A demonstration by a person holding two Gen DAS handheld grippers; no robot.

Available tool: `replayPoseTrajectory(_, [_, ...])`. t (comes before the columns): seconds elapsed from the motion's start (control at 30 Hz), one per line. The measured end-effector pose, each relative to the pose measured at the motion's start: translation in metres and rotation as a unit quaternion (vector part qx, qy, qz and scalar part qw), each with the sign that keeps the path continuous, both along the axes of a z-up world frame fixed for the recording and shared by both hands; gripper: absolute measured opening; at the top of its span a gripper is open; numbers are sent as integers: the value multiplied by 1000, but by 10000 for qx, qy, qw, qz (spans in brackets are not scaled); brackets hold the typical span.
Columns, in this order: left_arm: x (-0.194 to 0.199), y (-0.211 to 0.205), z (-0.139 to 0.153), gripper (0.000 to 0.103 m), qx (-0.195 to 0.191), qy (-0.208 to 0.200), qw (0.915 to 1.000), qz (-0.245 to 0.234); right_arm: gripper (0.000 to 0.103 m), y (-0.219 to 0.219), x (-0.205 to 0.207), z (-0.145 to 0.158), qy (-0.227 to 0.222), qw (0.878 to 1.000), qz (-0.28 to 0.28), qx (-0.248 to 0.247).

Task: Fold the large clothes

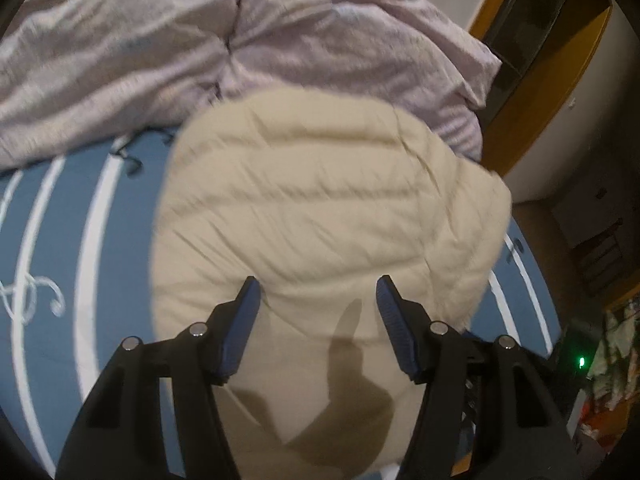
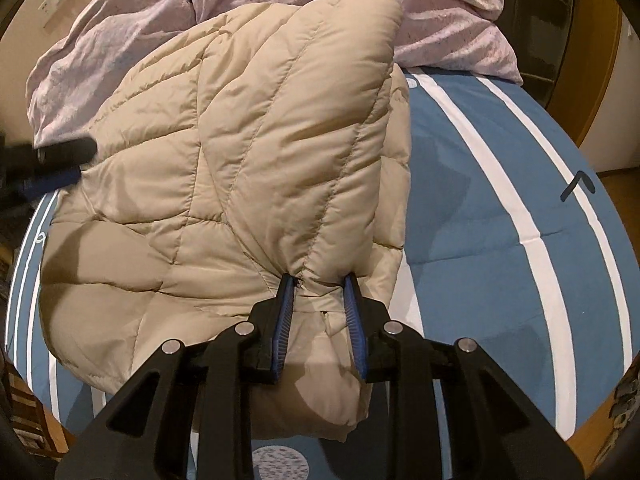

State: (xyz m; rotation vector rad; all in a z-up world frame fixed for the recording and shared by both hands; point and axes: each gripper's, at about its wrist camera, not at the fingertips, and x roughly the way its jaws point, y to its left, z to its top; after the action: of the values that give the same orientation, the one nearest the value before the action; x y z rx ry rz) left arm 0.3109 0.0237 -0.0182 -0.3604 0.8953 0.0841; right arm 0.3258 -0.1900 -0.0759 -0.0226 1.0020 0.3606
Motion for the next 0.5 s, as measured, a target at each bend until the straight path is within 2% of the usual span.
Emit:
replayPoseTrajectory(0.23, [19,28,2,61,486,42,9981,364,27,-2,2,-2,54,9999,-18,118])
replayPoseTrajectory(0.5, [31,26,-38,64,526,451,9968,392,27,-7,3,0,89,9997,-13,227])
